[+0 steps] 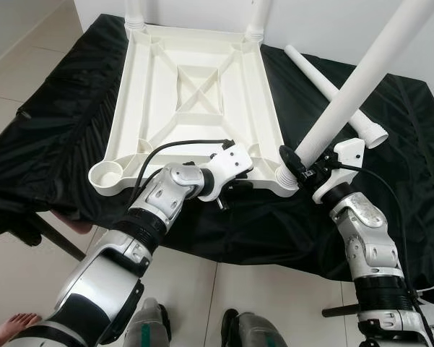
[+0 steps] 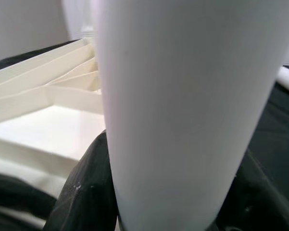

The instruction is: Building children table

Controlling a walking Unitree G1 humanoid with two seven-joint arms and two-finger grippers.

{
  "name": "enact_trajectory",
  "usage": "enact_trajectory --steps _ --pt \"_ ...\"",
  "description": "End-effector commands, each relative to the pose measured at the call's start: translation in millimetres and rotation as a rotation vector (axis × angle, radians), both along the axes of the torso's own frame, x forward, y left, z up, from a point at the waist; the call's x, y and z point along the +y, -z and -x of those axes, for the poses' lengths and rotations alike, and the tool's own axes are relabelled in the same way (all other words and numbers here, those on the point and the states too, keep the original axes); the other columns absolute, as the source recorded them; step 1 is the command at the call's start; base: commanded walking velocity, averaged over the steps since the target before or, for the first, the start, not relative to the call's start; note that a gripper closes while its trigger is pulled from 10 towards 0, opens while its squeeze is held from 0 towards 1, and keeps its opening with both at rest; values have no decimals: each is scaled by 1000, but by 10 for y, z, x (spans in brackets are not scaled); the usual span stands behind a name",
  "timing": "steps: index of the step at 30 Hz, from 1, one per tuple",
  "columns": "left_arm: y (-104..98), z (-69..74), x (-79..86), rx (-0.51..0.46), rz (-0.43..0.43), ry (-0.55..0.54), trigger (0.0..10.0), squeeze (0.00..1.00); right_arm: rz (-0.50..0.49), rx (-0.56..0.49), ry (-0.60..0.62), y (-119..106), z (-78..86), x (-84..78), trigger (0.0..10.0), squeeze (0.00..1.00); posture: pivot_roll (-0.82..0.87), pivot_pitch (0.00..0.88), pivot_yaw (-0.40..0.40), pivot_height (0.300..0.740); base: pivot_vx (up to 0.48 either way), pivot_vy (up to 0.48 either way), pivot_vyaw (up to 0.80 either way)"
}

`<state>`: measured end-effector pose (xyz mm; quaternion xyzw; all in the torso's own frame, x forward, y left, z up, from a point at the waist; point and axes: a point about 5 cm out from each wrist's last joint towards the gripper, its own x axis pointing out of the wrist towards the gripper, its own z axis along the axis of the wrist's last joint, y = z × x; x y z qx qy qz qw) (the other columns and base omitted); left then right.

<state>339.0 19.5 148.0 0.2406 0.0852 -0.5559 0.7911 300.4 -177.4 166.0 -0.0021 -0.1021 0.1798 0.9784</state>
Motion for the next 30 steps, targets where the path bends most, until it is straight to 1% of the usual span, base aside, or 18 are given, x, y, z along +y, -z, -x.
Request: enact_trajectory --steps 1,4,6,9,10,11,12,13,14,15,16,18,19,24,27,28,29,30 --pt "39 38 -41 3 -29 44 10000 0 -25 5 -13 -5 45 133 10000 0 0 77 -57 740 0 0 0" --pt "41 39 -41 3 -30 45 10000 0 -38 6 6 -5 70 178 10000 0 1 76 -58 740 0 0 0" --pt "43 40 -40 2 -31 47 10000 0 -64 19 76 16 117 275 10000 0 3 72 -59 740 0 0 0" --pt "43 40 -40 2 -31 47 10000 0 -64 19 76 16 117 275 10000 0 3 72 -59 740 0 0 0" --pt "44 41 -41 2 -32 47 10000 0 -90 27 104 27 136 325 10000 0 4 71 -60 740 0 0 0" --pt "44 41 -41 2 -32 47 10000 0 -90 27 104 27 136 325 10000 0 4 71 -60 740 0 0 0" --pt "45 43 -44 2 -32 48 10000 0 -103 31 132 34 154 381 10000 0 4 69 -60 740 0 0 0" --pt "45 43 -44 2 -32 48 10000 0 -103 31 132 34 154 381 10000 0 4 69 -60 740 0 0 0" --pt "45 47 -52 2 -30 50 10000 0 -115 39 164 47 165 434 10000 0 5 66 -62 740 0 0 0" --pt "45 47 -52 2 -30 50 10000 0 -115 39 164 47 165 434 10000 0 5 66 -62 740 0 0 0" --pt "48 52 -59 3 -29 51 10000 0 -129 54 205 65 170 476 10000 0 6 63 -63 740 0 0 0" --pt "48 52 -59 3 -29 51 10000 0 -129 54 205 65 170 476 10000 0 6 63 -63 740 0 0 0" --pt "50 56 -65 3 -29 53 10000 0 -131 63 238 76 168 514 10000 0 8 63 -62 740 0 0 0" --pt "51 60 -69 3 -28 55 10000 0 -144 80 261 90 161 549 10000 0 7 63 -61 740 0 0 0" --pt "48 59 -68 3 -29 55 10000 0 -167 104 323 101 134 618 10000 0 14 68 -63 740 0 0 0" --pt "48 59 -68 3 -29 55 10000 0 -167 104 323 101 134 618 10000 0 14 68 -63 740 0 0 0" --pt "46 56 -63 2 -29 53 10000 0 -165 107 354 93 135 646 10000 0 17 69 -64 740 0 0 0" --pt "46 56 -63 2 -29 53 10000 0 -165 107 354 93 135 646 10000 0 17 69 -64 740 0 0 0"
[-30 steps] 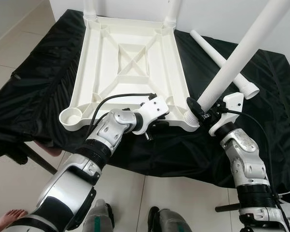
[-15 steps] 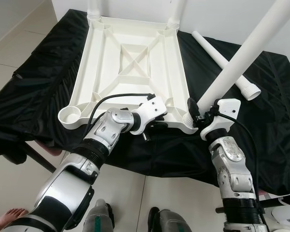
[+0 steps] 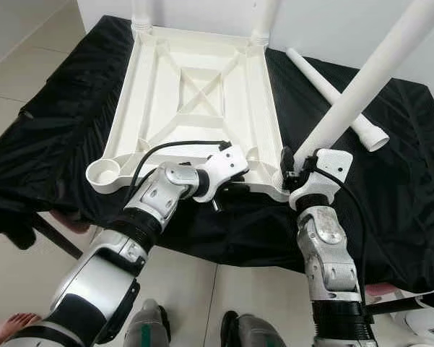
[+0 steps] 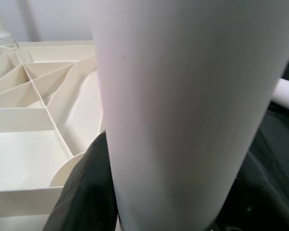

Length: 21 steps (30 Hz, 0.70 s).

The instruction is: Building children table

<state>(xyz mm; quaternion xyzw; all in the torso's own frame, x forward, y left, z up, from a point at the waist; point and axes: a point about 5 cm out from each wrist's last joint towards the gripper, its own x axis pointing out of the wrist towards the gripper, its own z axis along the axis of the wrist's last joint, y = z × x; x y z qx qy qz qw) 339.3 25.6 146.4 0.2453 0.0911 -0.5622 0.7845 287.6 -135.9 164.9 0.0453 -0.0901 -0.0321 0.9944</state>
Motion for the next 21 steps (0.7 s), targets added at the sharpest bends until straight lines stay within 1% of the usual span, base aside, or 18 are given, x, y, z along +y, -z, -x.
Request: enact_trajectory --steps 1,2,5,10,11,12,13,18,21 --pt "31 58 -123 -6 -13 38 10000 0 -45 51 -62 83 7 231 10000 0 17 69 -64 740 0 0 0" --pt "27 54 -116 -6 -12 36 10000 0 -52 52 -51 74 10 257 10000 0 19 71 -63 740 0 0 0" --pt "25 51 -108 -6 -12 34 10000 0 -51 54 -38 67 13 258 10000 0 18 72 -63 740 0 0 0" --pt "15 41 -95 -6 -12 30 10000 0 -48 51 -24 49 4 202 10000 0 15 78 -62 740 0 0 0" --pt "12 40 -93 -6 -11 30 10000 0 -48 50 -28 48 4 192 10000 616 13 80 -60 740 0 0 0" --pt "10 38 -93 -6 -11 30 10000 0 -47 52 -32 52 2 184 10000 976 13 81 -60 740 0 0 0" --pt "10 39 -95 -6 -11 30 10000 0 -45 52 -40 55 -3 167 10000 1000 12 81 -60 740 0 0 0" --pt "8 38 -98 -6 -10 30 10000 0 -28 48 -44 56 -19 127 10000 1000 12 81 -59 740 0 0 0" --pt "6 37 -98 -6 -10 31 10000 0 -15 39 -75 51 -44 73 10000 1000 12 80 -58 740 0 0 0"
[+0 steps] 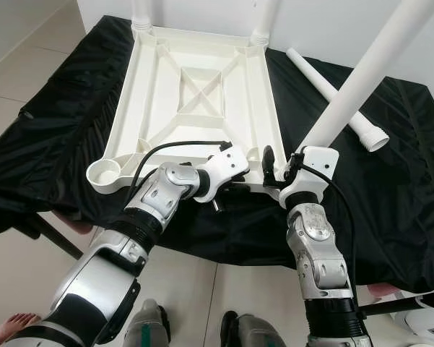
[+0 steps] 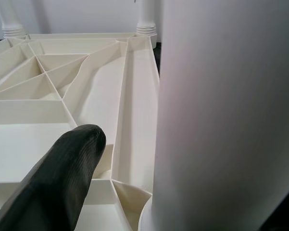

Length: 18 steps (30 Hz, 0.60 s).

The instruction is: Building children table

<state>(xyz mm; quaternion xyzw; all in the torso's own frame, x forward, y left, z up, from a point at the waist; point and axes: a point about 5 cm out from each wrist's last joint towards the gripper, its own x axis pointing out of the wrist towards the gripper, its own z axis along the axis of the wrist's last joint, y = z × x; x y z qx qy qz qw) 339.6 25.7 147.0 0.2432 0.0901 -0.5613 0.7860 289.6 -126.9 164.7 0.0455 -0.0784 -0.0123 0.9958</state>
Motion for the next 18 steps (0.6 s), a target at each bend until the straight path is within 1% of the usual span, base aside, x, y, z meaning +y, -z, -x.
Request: enact_trajectory --steps 1,2,3,4,5,6,7,8,9,11,12,13,14,15,17,18 --pt "12 40 -100 -6 -15 33 10000 0 -18 18 -34 49 -24 -17 10000 1000 12 80 -58 740 0 0 0" --pt "11 38 -99 -7 -15 33 10000 0 -1 12 -70 48 -47 -67 10000 0 13 80 -58 740 0 0 0" --pt "10 37 -98 -7 -15 32 10000 0 11 9 -94 45 -62 -103 10000 0 12 80 -57 740 0 0 0" --pt "10 37 -98 -7 -15 32 10000 0 11 9 -94 45 -62 -103 10000 0 12 80 -57 740 0 0 0" --pt "9 36 -97 -8 -16 32 10000 0 23 3 -117 43 -80 -153 10000 0 14 80 -59 740 0 0 0" --pt "9 36 -97 -8 -16 32 10000 0 23 3 -117 43 -80 -153 10000 0 14 80 -59 740 0 0 0" --pt "8 35 -95 -8 -16 31 10000 0 38 0 -131 43 -101 -215 10000 0 14 80 -59 740 0 0 0" --pt "8 35 -95 -8 -16 31 10000 0 38 0 -131 43 -101 -215 10000 0 14 80 -59 740 0 0 0" --pt "7 34 -93 -9 -16 31 10000 0 47 -1 -137 42 -114 -255 10000 0 14 80 -59 740 0 0 0" --pt "5 31 -91 -9 -16 30 10000 0 88 -10 -168 35 -173 -418 10000 0 14 80 -59 740 0 0 0" --pt "5 31 -91 -9 -16 30 10000 0 88 -10 -168 35 -173 -418 10000 0 14 80 -59 740 0 0 0" --pt "4 31 -91 -9 -16 29 10000 0 104 -20 -210 21 -191 -459 10000 0 13 79 -58 740 0 0 0" --pt "4 31 -91 -9 -16 29 10000 0 104 -20 -210 21 -191 -459 10000 0 13 79 -58 740 0 0 0" --pt "4 30 -90 -9 -15 29 10000 0 126 -31 -255 5 -196 -478 10000 0 13 79 -58 740 0 0 0" --pt "4 30 -90 -9 -16 30 10000 0 143 -40 -369 -1 -181 -454 10000 0 11 78 -55 740 0 0 0" --pt "4 30 -90 -9 -16 30 10000 0 143 -40 -369 -1 -181 -454 10000 0 11 78 -55 740 0 0 0"
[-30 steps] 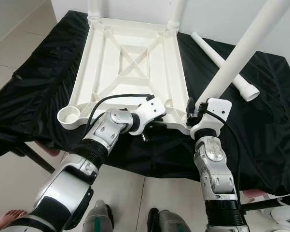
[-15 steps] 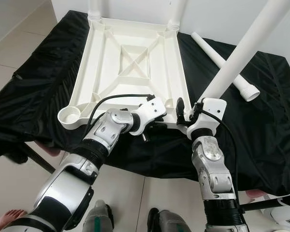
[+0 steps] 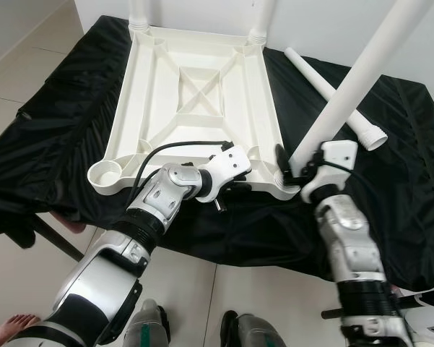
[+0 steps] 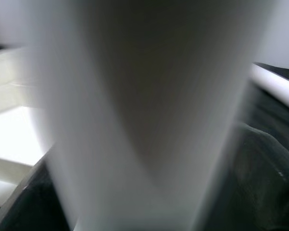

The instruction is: Building children table

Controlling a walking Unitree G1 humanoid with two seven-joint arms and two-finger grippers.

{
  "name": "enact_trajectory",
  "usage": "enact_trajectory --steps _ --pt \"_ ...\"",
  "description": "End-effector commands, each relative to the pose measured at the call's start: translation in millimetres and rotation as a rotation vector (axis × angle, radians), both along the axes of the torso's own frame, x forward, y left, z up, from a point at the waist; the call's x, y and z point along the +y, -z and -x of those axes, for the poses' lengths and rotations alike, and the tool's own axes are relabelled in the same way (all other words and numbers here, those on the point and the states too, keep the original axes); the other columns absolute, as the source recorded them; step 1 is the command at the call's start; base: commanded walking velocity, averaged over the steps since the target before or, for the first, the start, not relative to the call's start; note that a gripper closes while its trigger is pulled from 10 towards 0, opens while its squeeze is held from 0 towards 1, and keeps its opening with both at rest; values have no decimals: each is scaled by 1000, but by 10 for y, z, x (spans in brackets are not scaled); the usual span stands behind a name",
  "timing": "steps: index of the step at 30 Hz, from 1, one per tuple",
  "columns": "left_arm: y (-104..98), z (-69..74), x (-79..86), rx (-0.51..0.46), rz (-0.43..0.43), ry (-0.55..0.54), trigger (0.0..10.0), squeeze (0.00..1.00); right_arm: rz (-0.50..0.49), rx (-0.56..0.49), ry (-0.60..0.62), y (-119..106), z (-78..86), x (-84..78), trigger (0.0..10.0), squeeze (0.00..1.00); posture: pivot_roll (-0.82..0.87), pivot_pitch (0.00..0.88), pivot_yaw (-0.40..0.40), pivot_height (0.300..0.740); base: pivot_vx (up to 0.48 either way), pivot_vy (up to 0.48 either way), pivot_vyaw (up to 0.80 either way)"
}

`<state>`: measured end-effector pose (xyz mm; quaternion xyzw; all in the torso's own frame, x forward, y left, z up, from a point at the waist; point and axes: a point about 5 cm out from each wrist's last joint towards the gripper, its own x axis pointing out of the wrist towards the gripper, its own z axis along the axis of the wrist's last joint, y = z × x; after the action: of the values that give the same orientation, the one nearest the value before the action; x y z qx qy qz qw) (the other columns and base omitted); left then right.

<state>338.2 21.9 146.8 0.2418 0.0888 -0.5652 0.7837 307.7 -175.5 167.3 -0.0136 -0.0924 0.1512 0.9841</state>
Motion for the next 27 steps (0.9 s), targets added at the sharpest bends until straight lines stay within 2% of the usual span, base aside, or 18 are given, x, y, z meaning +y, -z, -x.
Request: enact_trajectory --steps 1,2,6,11,13,18,20,21,23,27 --pt "1 17 -53 -12 -19 22 10000 0 14 12 -99 34 9 41 10000 0 12 77 -55 740 0 0 0" --pt "1 17 -53 -12 -19 22 10000 0 14 12 -99 34 9 41 10000 0 12 77 -55 740 0 0 0" --pt "0 20 -56 -13 -20 24 10000 0 36 8 -264 27 52 36 10000 0 15 77 -53 740 0 0 0" --pt "1 21 -56 -12 -20 25 10000 0 41 9 -294 27 58 22 10000 0 15 76 -53 740 0 0 0" --pt "3 22 -54 -12 -21 25 10000 0 78 9 -328 11 39 -79 10000 0 16 73 -52 740 0 0 0" --pt "5 24 -54 -12 -22 25 10000 0 108 4 -339 -4 16 -152 10000 0 16 72 -51 740 0 0 0" --pt "11 27 -53 -11 -22 26 10000 0 155 -2 -359 -52 -22 -294 10000 0 17 66 -49 740 0 0 0" --pt "11 27 -53 -11 -22 26 10000 0 155 -2 -359 -52 -22 -294 10000 0 17 66 -49 740 0 0 0" --pt "20 34 -50 -10 -25 30 10000 0 201 -5 -367 -95 -48 -420 10000 0 16 61 -45 740 0 0 0" --pt "22 36 -54 -9 -26 31 10000 0 209 -4 -367 -106 -53 -454 10000 0 15 60 -44 740 0 0 0"
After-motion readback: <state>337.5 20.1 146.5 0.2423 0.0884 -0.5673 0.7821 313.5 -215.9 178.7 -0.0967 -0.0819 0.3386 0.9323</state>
